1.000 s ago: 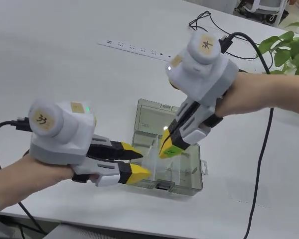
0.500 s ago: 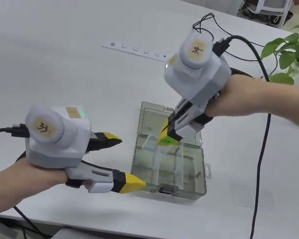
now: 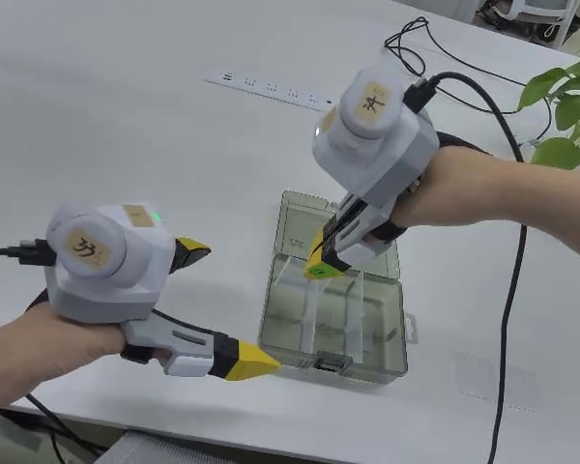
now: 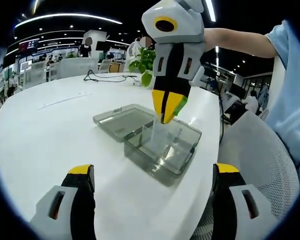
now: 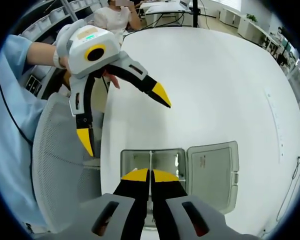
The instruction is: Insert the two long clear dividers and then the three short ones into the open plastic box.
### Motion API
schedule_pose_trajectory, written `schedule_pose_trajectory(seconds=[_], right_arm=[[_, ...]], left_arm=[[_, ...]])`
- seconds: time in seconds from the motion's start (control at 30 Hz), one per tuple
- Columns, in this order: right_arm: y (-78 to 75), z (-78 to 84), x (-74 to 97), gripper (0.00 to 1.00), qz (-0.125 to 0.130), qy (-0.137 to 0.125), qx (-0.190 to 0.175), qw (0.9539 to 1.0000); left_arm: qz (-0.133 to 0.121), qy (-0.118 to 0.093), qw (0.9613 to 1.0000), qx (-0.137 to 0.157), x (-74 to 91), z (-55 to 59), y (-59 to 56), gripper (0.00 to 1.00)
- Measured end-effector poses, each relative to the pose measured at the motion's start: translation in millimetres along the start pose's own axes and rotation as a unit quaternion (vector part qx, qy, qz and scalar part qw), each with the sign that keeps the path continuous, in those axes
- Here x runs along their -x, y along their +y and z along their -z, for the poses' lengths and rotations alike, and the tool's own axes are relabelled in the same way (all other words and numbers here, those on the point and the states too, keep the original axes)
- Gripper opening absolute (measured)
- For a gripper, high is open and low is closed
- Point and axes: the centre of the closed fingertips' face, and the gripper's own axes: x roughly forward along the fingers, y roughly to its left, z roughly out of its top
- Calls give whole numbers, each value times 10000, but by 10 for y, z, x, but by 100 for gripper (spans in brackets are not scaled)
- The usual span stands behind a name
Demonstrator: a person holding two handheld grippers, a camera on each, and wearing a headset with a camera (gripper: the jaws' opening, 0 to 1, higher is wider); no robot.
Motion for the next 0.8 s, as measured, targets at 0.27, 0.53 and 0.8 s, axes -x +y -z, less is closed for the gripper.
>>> schedule_pose_trajectory(seconds=[0.27,0.53,0.8], right_arm=[[25,42,-37,2,3,58,-1,10000],[11,20,-72,2,49,37,47,10000],[41,37,-173,2,178,3,160,9997]], left_arm=[[-7,-24,10000,60,17,11,-11,99],[12,-26,10000,93,6,17,-33,97],[59,-20,9999,126,-14,48,-92,95]])
